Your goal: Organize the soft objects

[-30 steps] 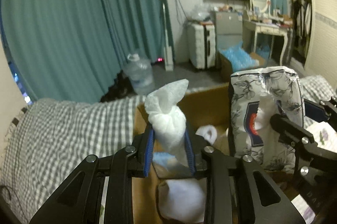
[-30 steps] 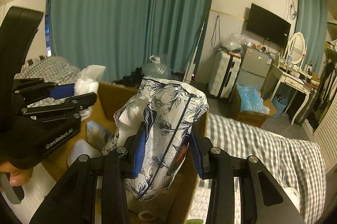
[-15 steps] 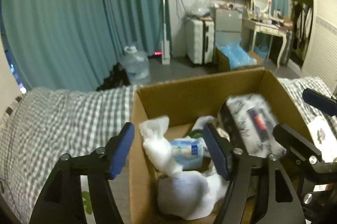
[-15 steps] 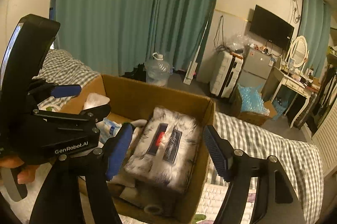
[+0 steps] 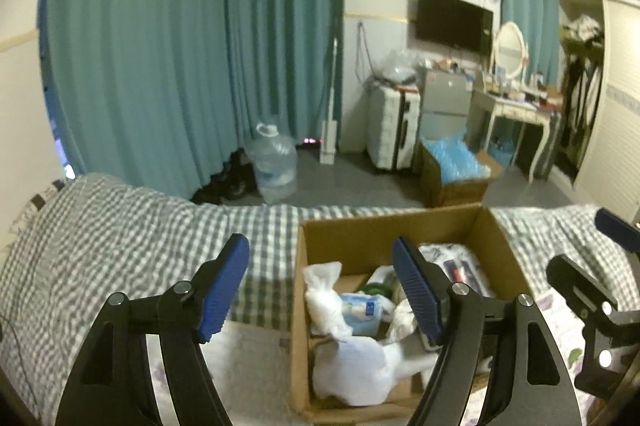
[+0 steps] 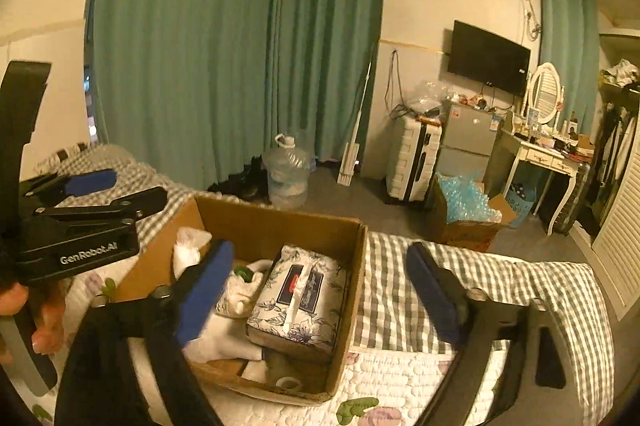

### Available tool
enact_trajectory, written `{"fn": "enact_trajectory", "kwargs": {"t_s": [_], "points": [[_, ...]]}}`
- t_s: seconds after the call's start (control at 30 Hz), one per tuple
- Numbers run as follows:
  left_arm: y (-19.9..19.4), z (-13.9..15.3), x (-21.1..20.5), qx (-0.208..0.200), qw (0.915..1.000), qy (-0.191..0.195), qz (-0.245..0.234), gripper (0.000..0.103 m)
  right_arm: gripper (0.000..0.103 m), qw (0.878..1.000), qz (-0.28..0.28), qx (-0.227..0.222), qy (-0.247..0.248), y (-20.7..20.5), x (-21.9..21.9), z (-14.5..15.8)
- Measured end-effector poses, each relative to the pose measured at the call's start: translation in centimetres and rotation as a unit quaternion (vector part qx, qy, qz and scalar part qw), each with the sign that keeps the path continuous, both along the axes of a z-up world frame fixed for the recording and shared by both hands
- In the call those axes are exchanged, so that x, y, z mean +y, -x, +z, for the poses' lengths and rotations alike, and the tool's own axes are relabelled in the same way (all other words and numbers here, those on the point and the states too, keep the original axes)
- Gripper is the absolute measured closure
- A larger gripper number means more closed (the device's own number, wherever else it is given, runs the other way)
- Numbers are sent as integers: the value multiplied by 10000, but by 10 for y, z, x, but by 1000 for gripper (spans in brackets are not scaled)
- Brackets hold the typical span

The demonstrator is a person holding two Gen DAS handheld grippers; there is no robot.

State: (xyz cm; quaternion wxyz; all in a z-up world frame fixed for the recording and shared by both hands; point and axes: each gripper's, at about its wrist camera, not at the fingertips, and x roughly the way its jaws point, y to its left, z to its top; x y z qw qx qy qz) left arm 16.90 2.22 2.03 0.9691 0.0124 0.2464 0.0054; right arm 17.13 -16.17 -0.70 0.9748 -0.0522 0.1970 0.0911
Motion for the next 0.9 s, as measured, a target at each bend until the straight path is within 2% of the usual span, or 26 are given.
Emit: {"fn": "enact_trajectory", "kwargs": {"t_s": [0.13,0.2,0.4,0.63,0.73,0.77,0.83,0.9], "points": [[17,18,2,-199,9997,-73,108,27,6,9999,-102,-103,-13,14,0,19],[26,26,6,-239,9996,-43,152,27,1,9997,-111,-193,-55,24,-1,30],[61,48,10,-498,9985,-173,175,27,0,9987,-91,-494,-63,60,-2,57],[99,55,23,-703,9971,-118,262,27,0,9979,-67,-648,26,93,-1,66],[111,52,26,-781,9964,-126,307,26,0,9978,-18,-654,-142,106,-5,64],[116,51,27,-809,9961,-161,323,24,0,9977,26,-649,-213,111,-6,63],[122,48,30,-845,9957,-148,355,9,0,9975,127,-629,-283,117,-8,60],[131,45,33,-899,9953,-76,342,7,0,9970,289,-603,-394,123,-10,57]]}}
